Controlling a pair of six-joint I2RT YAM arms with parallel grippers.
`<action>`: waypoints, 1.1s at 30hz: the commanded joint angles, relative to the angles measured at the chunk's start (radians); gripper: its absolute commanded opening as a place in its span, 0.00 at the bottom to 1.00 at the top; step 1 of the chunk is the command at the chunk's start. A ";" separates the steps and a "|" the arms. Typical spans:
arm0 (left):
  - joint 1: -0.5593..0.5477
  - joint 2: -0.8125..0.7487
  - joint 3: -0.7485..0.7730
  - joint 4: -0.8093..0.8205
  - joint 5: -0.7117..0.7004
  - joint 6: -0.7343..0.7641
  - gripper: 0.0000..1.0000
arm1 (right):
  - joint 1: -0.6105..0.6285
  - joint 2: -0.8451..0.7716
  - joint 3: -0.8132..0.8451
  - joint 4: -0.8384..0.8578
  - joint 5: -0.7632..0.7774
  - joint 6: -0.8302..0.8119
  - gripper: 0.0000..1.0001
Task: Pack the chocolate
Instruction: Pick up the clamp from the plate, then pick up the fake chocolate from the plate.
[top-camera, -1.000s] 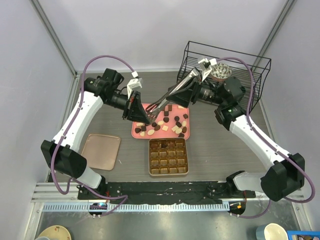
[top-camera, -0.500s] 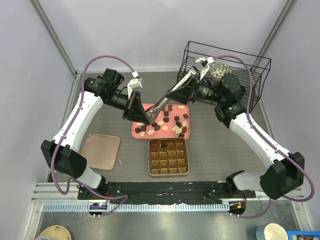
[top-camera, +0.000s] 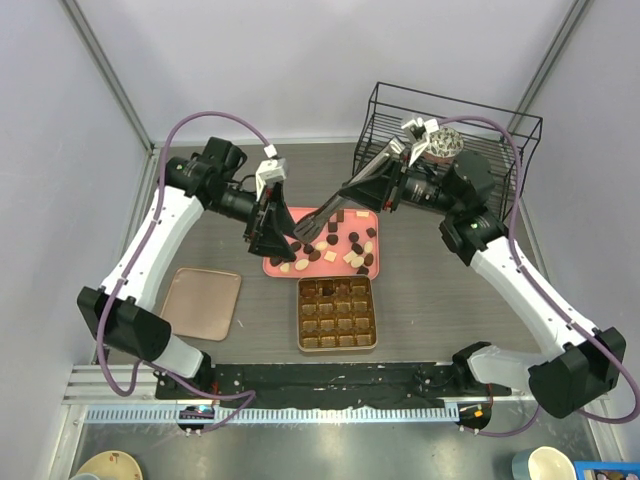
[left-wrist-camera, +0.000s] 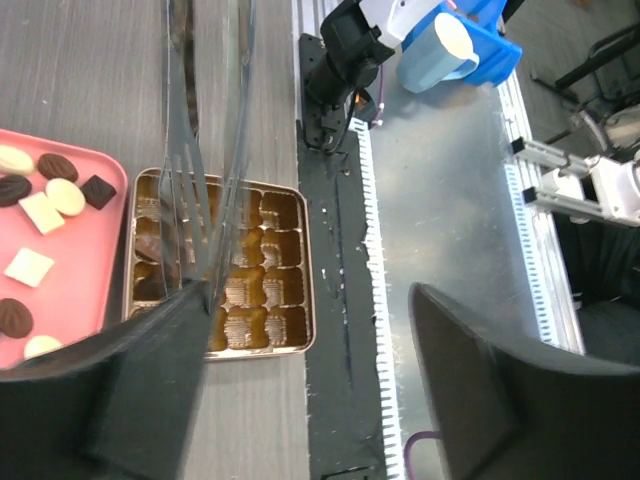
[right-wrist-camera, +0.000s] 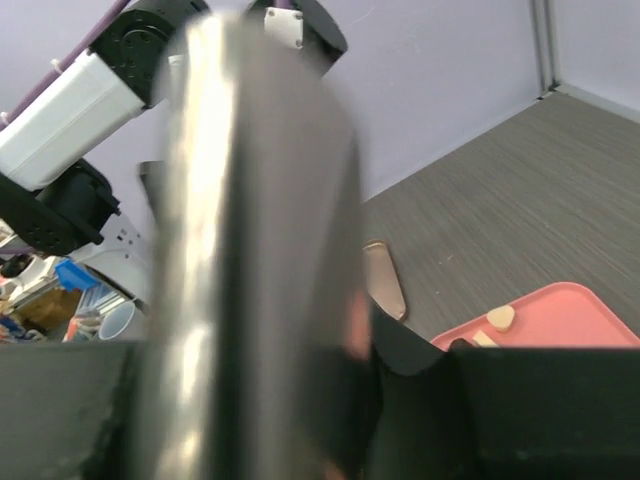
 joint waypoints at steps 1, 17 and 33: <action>-0.002 -0.050 0.026 -0.320 -0.060 -0.039 0.99 | -0.003 -0.051 0.035 -0.070 0.066 -0.082 0.33; -0.004 -0.280 -0.205 0.066 -0.930 -0.364 1.00 | 0.003 -0.025 0.069 -0.328 0.230 -0.269 0.35; -0.002 -0.432 -0.503 0.430 -1.241 -0.504 1.00 | 0.305 0.337 0.200 -0.243 0.997 -0.598 0.24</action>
